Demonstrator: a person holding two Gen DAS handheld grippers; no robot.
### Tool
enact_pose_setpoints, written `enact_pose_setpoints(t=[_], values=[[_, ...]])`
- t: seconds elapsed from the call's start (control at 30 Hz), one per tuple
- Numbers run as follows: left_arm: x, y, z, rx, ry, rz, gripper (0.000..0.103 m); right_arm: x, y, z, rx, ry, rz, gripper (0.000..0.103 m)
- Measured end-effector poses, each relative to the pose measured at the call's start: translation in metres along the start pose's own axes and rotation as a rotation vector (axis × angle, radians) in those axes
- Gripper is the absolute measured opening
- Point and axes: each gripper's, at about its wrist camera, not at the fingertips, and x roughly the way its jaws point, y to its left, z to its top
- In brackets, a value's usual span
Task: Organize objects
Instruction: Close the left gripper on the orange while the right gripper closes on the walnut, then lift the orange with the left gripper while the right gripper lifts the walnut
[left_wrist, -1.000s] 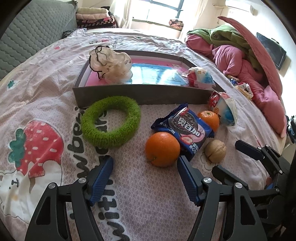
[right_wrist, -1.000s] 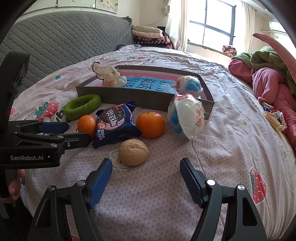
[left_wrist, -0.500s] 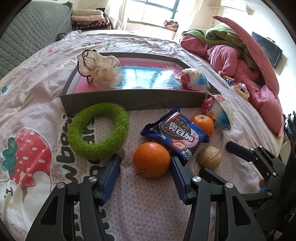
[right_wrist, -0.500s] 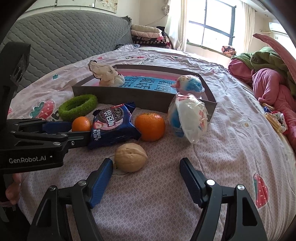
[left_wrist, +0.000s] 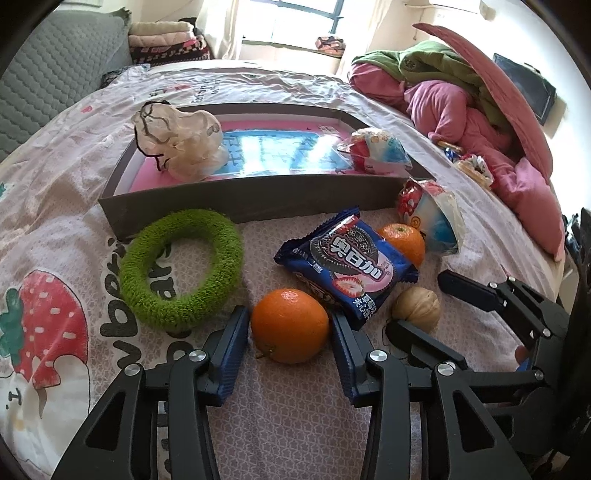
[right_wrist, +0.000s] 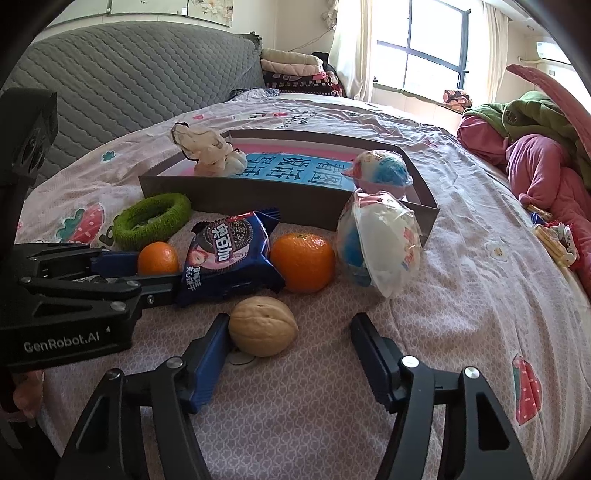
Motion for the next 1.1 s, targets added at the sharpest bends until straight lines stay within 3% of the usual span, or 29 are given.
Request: enact_pose_setpoints(t=[0.2, 0.4, 0.53, 1.1], values=[[0.001, -0.002, -0.001, 0.01, -0.003, 0.007, 0.044, 0.002, 0.002, 0.001, -0.014, -0.004, -0.001, 0.061], [0.001, -0.004, -0.001, 0.028, -0.012, 0.019, 0.042, 0.0, 0.005, 0.0, -0.03, -0.018, 0.015, 0.042], [0.0, -0.004, -0.002, 0.03, -0.013, 0.022, 0.039, -0.002, 0.004, 0.0, -0.022, -0.018, 0.043, 0.034], [-0.011, -0.004, -0.007, 0.04, -0.015, -0.003, 0.038, -0.012, -0.004, -0.004, 0.036, -0.034, 0.104, 0.034]])
